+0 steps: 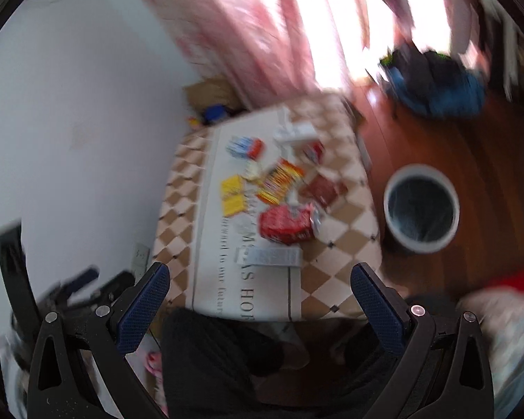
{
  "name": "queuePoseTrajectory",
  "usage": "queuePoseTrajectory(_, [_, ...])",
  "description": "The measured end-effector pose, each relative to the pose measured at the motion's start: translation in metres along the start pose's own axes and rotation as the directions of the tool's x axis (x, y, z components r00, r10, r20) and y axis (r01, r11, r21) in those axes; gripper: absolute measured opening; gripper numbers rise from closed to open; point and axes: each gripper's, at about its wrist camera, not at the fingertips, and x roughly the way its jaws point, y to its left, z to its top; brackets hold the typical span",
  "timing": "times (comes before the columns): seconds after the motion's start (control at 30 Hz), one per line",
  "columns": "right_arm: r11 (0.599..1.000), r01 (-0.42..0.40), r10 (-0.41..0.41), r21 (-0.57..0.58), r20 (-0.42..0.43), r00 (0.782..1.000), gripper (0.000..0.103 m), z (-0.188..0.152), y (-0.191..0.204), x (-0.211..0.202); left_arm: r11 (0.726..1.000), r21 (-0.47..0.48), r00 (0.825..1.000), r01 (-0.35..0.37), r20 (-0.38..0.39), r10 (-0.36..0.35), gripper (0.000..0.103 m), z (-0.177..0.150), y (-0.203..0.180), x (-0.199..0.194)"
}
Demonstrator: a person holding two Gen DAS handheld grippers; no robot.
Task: Collect trash
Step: 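Grasp the red Coca-Cola can with the right tool while the left tool grasps the white paper box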
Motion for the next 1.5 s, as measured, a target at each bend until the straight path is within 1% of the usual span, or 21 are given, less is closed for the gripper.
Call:
queuePoseTrajectory(0.1, [0.994, 0.032, -0.023, 0.101, -0.086, 0.996, 0.103, 0.010, -0.022, 0.065, 0.997, -0.041, 0.995, -0.070, -0.079, 0.067, 0.103, -0.001, 0.012, 0.057])
queuePoseTrajectory(0.17, [0.992, 0.073, -0.058, 0.102, -0.134, 0.989, 0.103, 0.013, -0.028, 0.107, 0.992, -0.066, 0.987, -0.107, -0.123, 0.098, 0.103, -0.005, 0.019, 0.088])
queuePoseTrajectory(0.23, [0.988, 0.138, -0.148, -0.066, -0.178, 0.973, 0.103, 0.020, -0.014, 0.147, 0.986, -0.075, 0.974, -0.151, -0.180, 0.136, 0.103, -0.010, 0.026, 0.123])
queuePoseTrajectory(0.27, [0.970, 0.172, -0.204, -0.173, -0.193, 0.960, 0.103, 0.022, -0.007, 0.165, 0.983, -0.078, 0.969, -0.165, -0.199, 0.147, 0.103, -0.013, 0.028, 0.136])
queuePoseTrajectory(0.33, [0.898, 0.200, -0.307, -0.392, -0.231, 0.923, 0.103, 0.024, 0.011, 0.203, 0.976, -0.086, 0.955, -0.198, -0.244, 0.172, 0.103, -0.020, 0.032, 0.165])
queuePoseTrajectory(0.43, [0.760, 0.204, -0.426, -0.617, -0.236, 0.873, 0.103, 0.026, 0.026, 0.248, 0.967, -0.107, 0.936, -0.230, -0.295, 0.190, 0.103, -0.029, 0.035, 0.198])
queuePoseTrajectory(0.5, [0.679, 0.180, -0.478, -0.712, -0.242, 0.845, 0.103, 0.028, 0.034, 0.275, 0.962, -0.126, 0.929, -0.241, -0.315, 0.192, 0.103, -0.032, 0.037, 0.210])
queuePoseTrajectory(0.57, [0.624, 0.162, -0.517, -0.765, -0.249, 0.819, 0.103, 0.029, 0.037, 0.294, 0.960, -0.135, 0.926, -0.247, -0.324, 0.193, 0.103, -0.033, 0.036, 0.217])
queuePoseTrajectory(0.63, [0.598, 0.132, -0.535, -0.790, -0.271, 0.800, 0.103, 0.030, 0.037, 0.311, 0.959, -0.137, 0.925, -0.248, -0.327, 0.193, 0.103, -0.033, 0.035, 0.222])
queuePoseTrajectory(0.73, [0.605, 0.098, -0.534, -0.790, -0.310, 0.787, 0.103, 0.033, 0.034, 0.331, 0.959, -0.136, 0.923, -0.249, -0.332, 0.193, 0.103, -0.030, 0.033, 0.228])
queuePoseTrajectory(0.77, [0.606, 0.095, -0.526, -0.790, -0.309, 0.792, 0.103, 0.035, 0.034, 0.334, 0.958, -0.137, 0.922, -0.251, -0.336, 0.194, 0.103, -0.029, 0.034, 0.230])
queuePoseTrajectory(0.87, [0.670, 0.090, -0.483, -0.737, -0.340, 0.807, 0.103, 0.049, 0.029, 0.336, 0.957, -0.138, 0.919, -0.254, -0.342, 0.195, 0.103, -0.028, 0.036, 0.236])
queuePoseTrajectory(1.03, [0.717, 0.096, -0.461, -0.690, -0.367, 0.808, 0.103, 0.069, 0.026, 0.340, 0.956, -0.131, 0.912, -0.263, -0.356, 0.202, 0.103, -0.029, 0.039, 0.243])
queuePoseTrajectory(1.1, [0.718, 0.072, -0.447, -0.692, -0.379, 0.811, 0.102, 0.070, 0.026, 0.344, 0.955, -0.134, 0.911, -0.264, -0.361, 0.201, 0.103, -0.031, 0.039, 0.242])
queuePoseTrajectory(1.13, [0.705, 0.071, -0.455, -0.706, -0.373, 0.809, 0.101, 0.068, 0.025, 0.349, 0.955, -0.135, 0.911, -0.263, -0.362, 0.200, 0.103, -0.032, 0.038, 0.242])
queuePoseTrajectory(1.17, [0.697, 0.068, -0.463, -0.714, -0.375, 0.803, 0.095, 0.066, 0.027, 0.355, 0.955, -0.135, 0.910, -0.263, -0.363, 0.199, 0.103, -0.032, 0.036, 0.241])
queuePoseTrajectory(1.2, [0.694, 0.081, -0.474, -0.716, -0.369, 0.800, 0.094, 0.065, 0.026, 0.359, 0.955, -0.132, 0.910, -0.266, -0.362, 0.204, 0.103, -0.032, 0.035, 0.240])
queuePoseTrajectory(1.27, [0.741, 0.087, -0.447, -0.666, -0.392, 0.805, 0.094, 0.070, 0.023, 0.359, 0.954, -0.130, 0.910, -0.270, -0.360, 0.208, 0.103, -0.034, 0.036, 0.238])
queuePoseTrajectory(1.33, [0.809, 0.080, -0.398, -0.582, -0.443, 0.803, 0.093, 0.071, 0.011, 0.356, 0.953, -0.132, 0.909, -0.274, -0.359, 0.212, 0.103, -0.035, 0.036, 0.235])
queuePoseTrajectory(1.43, [0.827, 0.129, -0.394, -0.547, -0.400, 0.828, 0.093, 0.075, -0.003, 0.338, 0.952, -0.122, 0.908, -0.280, -0.357, 0.221, 0.103, -0.035, 0.033, 0.232])
queuePoseTrajectory(1.5, [0.865, 0.135, -0.350, -0.483, -0.389, 0.852, 0.093, 0.078, -0.013, 0.320, 0.955, -0.110, 0.910, -0.277, -0.348, 0.224, 0.103, -0.033, 0.026, 0.227])
